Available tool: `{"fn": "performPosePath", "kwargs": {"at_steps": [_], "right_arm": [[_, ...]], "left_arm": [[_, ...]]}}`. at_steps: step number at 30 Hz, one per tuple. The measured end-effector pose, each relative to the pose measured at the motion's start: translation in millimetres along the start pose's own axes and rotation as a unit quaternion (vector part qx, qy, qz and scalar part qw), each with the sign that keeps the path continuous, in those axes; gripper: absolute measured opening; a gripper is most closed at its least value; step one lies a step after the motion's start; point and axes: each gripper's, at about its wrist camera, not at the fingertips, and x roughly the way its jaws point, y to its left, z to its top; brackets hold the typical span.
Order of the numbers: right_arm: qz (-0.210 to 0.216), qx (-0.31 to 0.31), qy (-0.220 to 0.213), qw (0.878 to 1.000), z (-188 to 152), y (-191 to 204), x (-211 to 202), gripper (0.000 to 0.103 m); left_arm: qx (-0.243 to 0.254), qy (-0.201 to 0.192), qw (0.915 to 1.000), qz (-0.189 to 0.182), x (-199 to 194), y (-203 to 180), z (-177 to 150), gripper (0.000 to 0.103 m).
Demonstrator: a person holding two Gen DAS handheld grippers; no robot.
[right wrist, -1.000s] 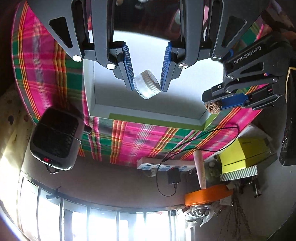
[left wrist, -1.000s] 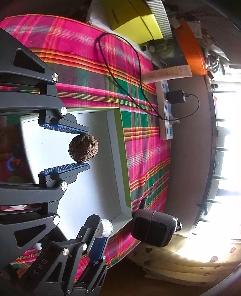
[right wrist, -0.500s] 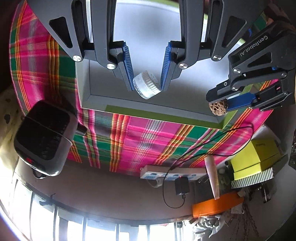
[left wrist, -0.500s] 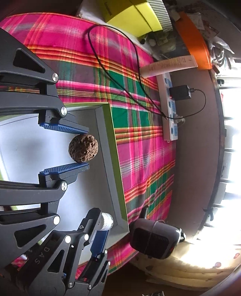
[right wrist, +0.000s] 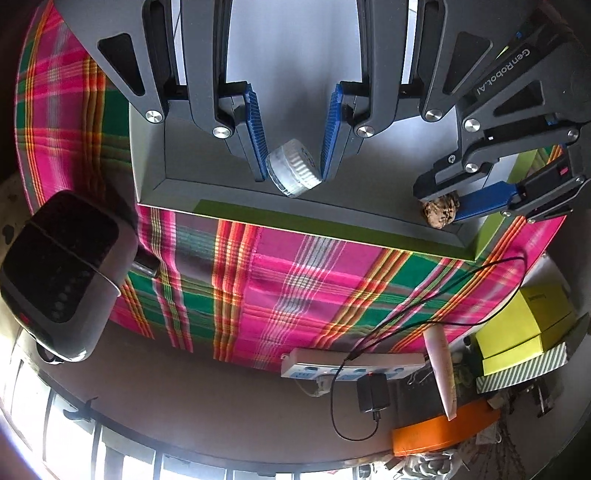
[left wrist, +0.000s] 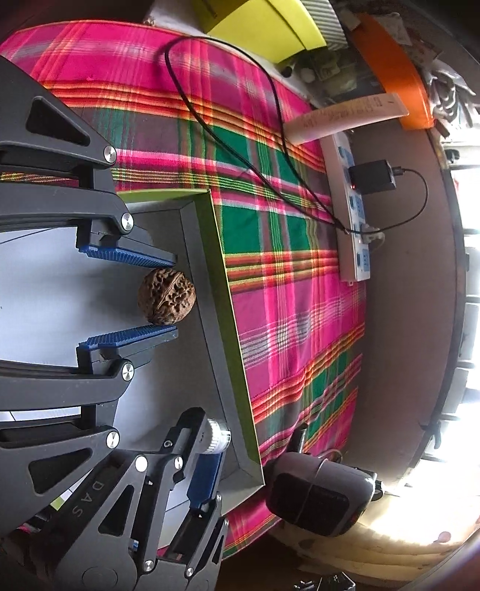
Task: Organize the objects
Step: 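Carry the walnut and the white jar over the white tray with both tools, then open the left tool to drop the walnut while the right tool releases the jar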
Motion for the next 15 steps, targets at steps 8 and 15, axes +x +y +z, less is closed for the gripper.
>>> {"fn": "performPosePath", "kwargs": {"at_steps": [8,15], "right_arm": [[-0.011,0.001,0.012,1.000,0.7,-2.3,6.0,0.031],[-0.012,0.006,0.016,1.000,1.3,-3.0,8.0,0.031]], "left_arm": [[0.007,0.004,1.0000,0.003,3.1,-0.5,0.6,0.030],[0.010,0.006,0.9999,0.006,4.3,-1.3,0.6,0.030]]}}
